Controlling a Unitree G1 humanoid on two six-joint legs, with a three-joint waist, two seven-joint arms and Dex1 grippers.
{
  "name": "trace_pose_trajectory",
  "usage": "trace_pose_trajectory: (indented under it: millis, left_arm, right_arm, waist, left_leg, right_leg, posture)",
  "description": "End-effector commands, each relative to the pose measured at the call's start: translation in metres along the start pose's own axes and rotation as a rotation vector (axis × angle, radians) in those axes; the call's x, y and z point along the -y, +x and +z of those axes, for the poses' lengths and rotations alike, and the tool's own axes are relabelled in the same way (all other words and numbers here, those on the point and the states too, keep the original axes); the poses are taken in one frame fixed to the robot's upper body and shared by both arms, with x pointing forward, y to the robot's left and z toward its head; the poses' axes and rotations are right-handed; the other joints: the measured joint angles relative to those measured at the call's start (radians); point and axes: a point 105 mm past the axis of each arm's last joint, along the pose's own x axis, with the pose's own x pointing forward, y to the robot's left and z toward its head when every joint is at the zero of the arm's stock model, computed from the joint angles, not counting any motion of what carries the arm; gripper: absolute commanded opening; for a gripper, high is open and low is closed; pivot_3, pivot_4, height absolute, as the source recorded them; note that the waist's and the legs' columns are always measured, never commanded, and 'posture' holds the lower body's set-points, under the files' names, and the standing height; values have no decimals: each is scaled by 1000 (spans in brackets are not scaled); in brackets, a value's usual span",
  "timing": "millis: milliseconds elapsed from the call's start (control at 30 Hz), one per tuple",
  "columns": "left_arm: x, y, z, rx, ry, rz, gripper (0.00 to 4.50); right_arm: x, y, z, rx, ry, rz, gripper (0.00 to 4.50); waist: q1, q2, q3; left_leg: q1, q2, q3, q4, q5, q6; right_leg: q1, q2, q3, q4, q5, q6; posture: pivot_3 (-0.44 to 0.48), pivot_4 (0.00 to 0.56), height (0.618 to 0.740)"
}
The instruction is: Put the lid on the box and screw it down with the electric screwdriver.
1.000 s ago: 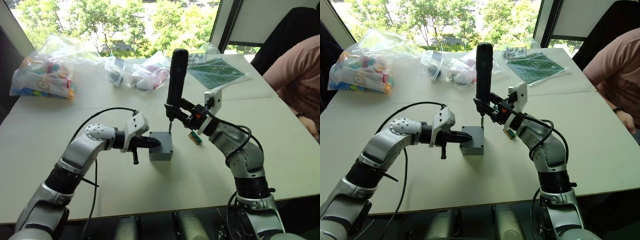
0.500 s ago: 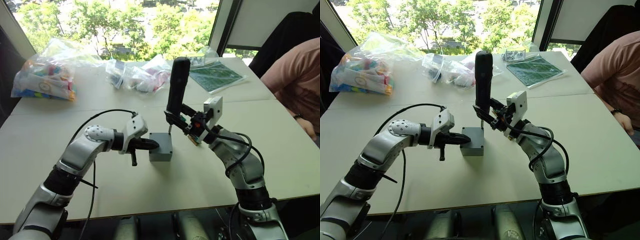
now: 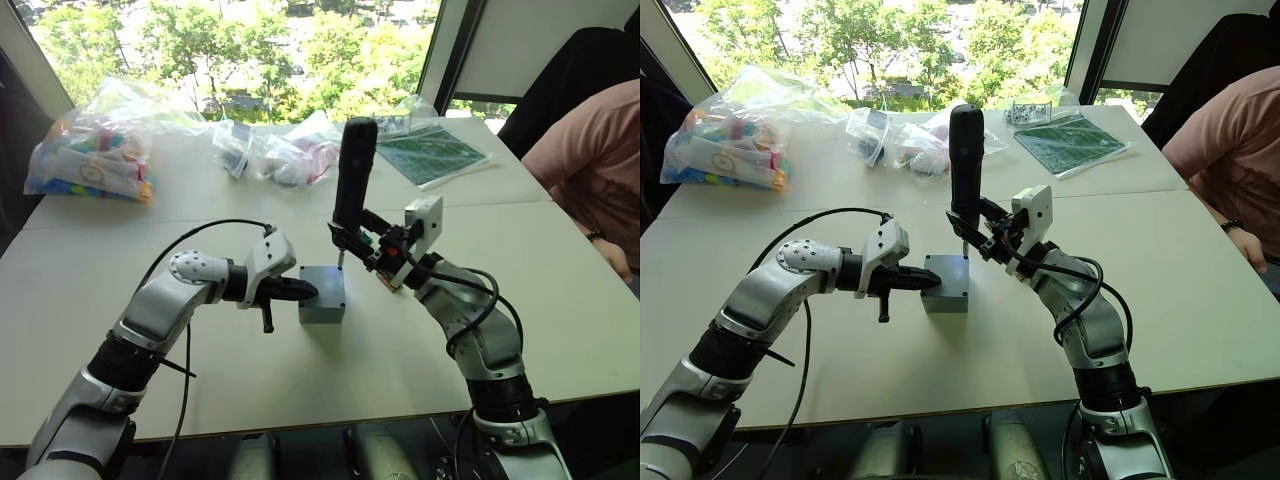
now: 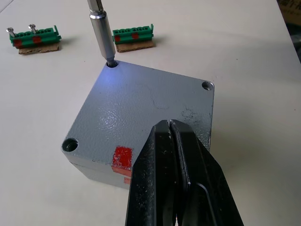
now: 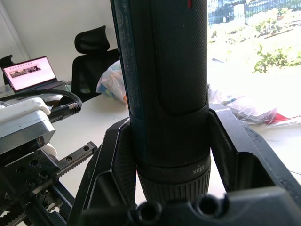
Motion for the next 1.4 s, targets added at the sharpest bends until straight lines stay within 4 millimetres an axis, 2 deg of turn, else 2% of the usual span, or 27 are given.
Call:
trace_pose_trajectory:
  millis: [33, 300, 367, 467, 600, 733, 833, 867, 933, 1000, 1067, 1133, 1200, 1267, 1400]
  left_arm:
    - [2, 2, -4, -17, 2, -6, 0]
    - [2, 3, -5, -17, 1, -10, 0]
    - [2, 4, -6, -20, -1, -11, 0]
    - [2, 7, -7, -17, 3, -8, 0]
    - [6, 9, -9, -17, 0, -17, 0]
    - [7, 9, -7, 11, -16, -15, 0]
    - [2, 4, 9, 104, -64, 23, 0]
    - [0, 2, 16, 140, -83, 33, 0]
    - [-2, -7, 32, 205, -108, 33, 0]
    - [3, -17, 48, 237, -75, 8, 0]
    - [15, -24, 59, 235, -2, -35, 0]
    - [28, -25, 62, 213, 47, -78, 0]
    - [34, -23, 64, 202, 72, -98, 0]
    - [35, -20, 64, 187, 98, -99, 0]
    - [31, -14, 62, 181, 96, -74, 0]
  right_arm:
    - [1, -5, -32, -111, 66, -18, 1778]
    - [3, -4, -21, -78, 51, -20, 1778]
    - [5, -2, -10, -56, 29, -18, 1778]
    - [13, 1, 43, 36, -52, -9, 1778]
    - [25, 2, 107, 149, -23, -39, 1778]
    - [38, -3, 131, 163, 7, -96, 1778]
    - [57, -9, 140, 122, 28, -187, 1778]
    - [65, -12, 139, 89, 58, -217, 1778]
    - [85, -23, 124, -87, 154, -277, 1778]
    - [105, -47, 107, -291, 174, -373, 1778]
    - [119, -82, 79, -558, 207, -467, 1778]
    - [119, -113, 55, -748, 288, -492, 1778]
    - [118, -125, 42, -799, 385, -493, 1778]
    - [125, -140, 22, -881, 428, -567, 1778]
    - [119, -140, 5, -920, 513, -534, 1778]
  waist:
    - [0, 0, 0]
    - [0, 0, 0]
    - [0, 0, 0]
    - [1, 0, 1]
    - [5, 2, 4]
    - [8, 2, 4]
    - [5, 2, 4]
    - [3, 2, 5]
    - [2, 2, 6]
    - [6, 1, 8]
    - [12, 3, 9]
    - [20, 3, 9]
    - [23, 3, 8]
    - [16, 4, 9]
    - [13, 7, 11]
  left_leg:
    - [0, 0, 0, 0, 0, 0]
    - [0, 0, 0, 0, 0, 0]
    - [0, 0, 0, -1, 0, 0]
    - [0, 0, 0, -1, 0, 0]
    - [-3, 0, 0, -1, 0, 0]
    - [-4, -1, 1, -3, 0, 0]
    - [-2, -1, 1, -8, 0, 0]
    - [-2, -1, 1, -8, 0, 0]
    - [-3, -1, 1, -9, 0, 0]
    - [-5, -1, 1, -8, 0, 0]
    - [-8, -1, 1, -9, 0, 0]
    - [-17, -1, 1, -10, 0, 0]
    - [-18, -1, 2, -11, 0, 0]
    - [-18, -1, 3, -11, -2, 4]
    - [-18, -1, 3, -12, -3, 5]
  right_leg:
    - [0, 0, 0, 0, 0, 0]
    - [0, 0, 0, 0, 0, 0]
    - [0, 0, 0, 0, 0, 0]
    - [0, 0, 0, -1, 0, 0]
    - [-3, -1, 0, -1, 0, -1]
    - [-4, -1, 1, -2, 1, -1]
    - [-4, -1, 1, -5, 1, -1]
    - [-4, -1, 1, -5, 1, -1]
    - [-5, -1, 1, -5, 1, -1]
    - [-6, -1, 1, -5, 1, -2]
    - [-8, -1, 1, -7, 1, -2]
    - [-16, -2, 1, -9, 1, -1]
    - [-17, -1, 1, -12, 3, 3]
    - [-18, -1, 2, -13, 3, 4]
    - [-18, 0, 3, -13, 3, 4]
  posture:
    - [0, 150, 740]
    - [0, 150, 740]
    - [0, 150, 740]
    - [0, 150, 740]
    - [0, 150, 740]
    - [0, 150, 740]
    - [0, 150, 740]
    - [0, 150, 740]
    - [0, 150, 740]
    - [0, 150, 740]
    - [0, 150, 740]
    - [0, 150, 740]
    - [0, 150, 740]
    - [0, 150, 740]
    - [0, 150, 740]
